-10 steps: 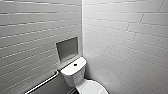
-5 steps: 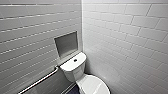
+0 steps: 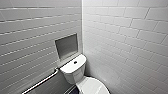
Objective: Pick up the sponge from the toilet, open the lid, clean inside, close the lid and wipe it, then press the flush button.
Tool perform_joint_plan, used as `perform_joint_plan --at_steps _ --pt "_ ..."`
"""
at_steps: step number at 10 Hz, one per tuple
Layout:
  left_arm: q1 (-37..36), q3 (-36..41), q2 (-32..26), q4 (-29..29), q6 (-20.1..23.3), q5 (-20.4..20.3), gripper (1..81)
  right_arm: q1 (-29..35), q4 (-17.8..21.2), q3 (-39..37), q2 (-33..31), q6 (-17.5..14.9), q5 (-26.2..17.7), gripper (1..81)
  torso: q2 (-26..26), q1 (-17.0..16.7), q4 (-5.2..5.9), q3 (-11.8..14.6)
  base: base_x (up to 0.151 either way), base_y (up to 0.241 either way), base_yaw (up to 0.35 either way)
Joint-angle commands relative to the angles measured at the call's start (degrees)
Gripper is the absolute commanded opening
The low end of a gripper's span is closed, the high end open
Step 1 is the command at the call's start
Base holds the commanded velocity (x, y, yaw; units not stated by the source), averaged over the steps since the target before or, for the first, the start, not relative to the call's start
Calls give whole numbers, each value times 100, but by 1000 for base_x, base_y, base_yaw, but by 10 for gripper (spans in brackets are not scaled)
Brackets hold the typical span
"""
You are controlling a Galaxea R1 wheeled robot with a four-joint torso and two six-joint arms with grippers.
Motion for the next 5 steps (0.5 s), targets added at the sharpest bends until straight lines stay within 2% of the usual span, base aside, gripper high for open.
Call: perform_joint_plan --at_steps 1,2,5 --pt "-158 -64 36 -5 14 439 811 92 -104 -97 -17 -14 -242 10 0 0 0 350 0 0 0" --pt "-167 -194 89 -22 5 448 811 74 -104 -184 44 -22 -241 10 0 -2 0 144 0 0 0" --pt "-185 -424 168 -66 -56 439 811 30 -271 -449 264 -14 -294 10 0 -13 0 265 0 0 0"
